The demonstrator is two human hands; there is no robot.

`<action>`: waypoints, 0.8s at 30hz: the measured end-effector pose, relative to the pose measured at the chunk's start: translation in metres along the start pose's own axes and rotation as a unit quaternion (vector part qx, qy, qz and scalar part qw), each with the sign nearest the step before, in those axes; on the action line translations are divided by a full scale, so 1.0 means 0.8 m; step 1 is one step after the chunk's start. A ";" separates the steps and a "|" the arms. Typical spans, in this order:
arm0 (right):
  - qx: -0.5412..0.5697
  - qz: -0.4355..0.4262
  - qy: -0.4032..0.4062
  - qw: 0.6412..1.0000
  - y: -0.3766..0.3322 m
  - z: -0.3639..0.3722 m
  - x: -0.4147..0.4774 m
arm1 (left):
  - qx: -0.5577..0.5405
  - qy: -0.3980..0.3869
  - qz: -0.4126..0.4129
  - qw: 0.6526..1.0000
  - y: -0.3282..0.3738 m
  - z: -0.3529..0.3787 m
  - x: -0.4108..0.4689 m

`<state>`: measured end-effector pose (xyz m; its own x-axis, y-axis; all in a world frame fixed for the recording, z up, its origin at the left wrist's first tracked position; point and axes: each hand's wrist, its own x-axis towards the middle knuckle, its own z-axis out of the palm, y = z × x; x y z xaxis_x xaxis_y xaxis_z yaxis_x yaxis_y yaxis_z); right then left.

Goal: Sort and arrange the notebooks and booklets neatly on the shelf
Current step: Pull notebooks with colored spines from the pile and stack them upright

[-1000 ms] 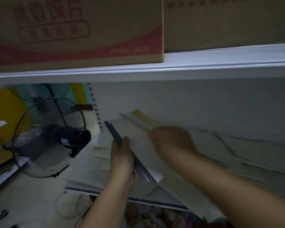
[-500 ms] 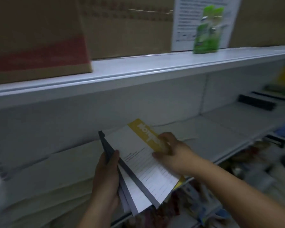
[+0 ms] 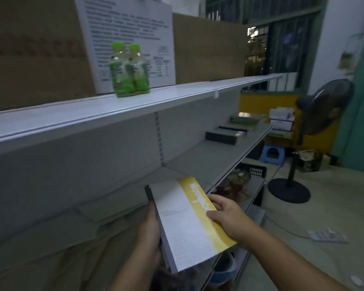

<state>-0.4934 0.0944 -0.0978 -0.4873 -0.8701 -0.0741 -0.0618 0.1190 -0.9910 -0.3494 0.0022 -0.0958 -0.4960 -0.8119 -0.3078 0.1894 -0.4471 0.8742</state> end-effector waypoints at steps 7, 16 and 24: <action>-0.017 0.012 0.051 0.998 0.017 -0.133 0.030 | 0.044 -0.012 -0.038 0.998 -0.048 0.120 0.061; -0.011 0.045 0.081 0.996 0.032 -0.240 0.091 | 0.113 -0.014 0.024 0.993 -0.087 0.231 0.155; -0.025 0.097 0.083 0.992 0.026 -0.326 0.209 | 0.128 0.004 0.033 0.991 -0.099 0.324 0.298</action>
<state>-0.8034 0.0764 -0.1015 -0.6304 -0.7386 -0.2388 0.0055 0.3034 -0.9528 -0.7025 -0.0586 -0.1412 -0.4825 -0.8398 -0.2487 -0.0005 -0.2837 0.9589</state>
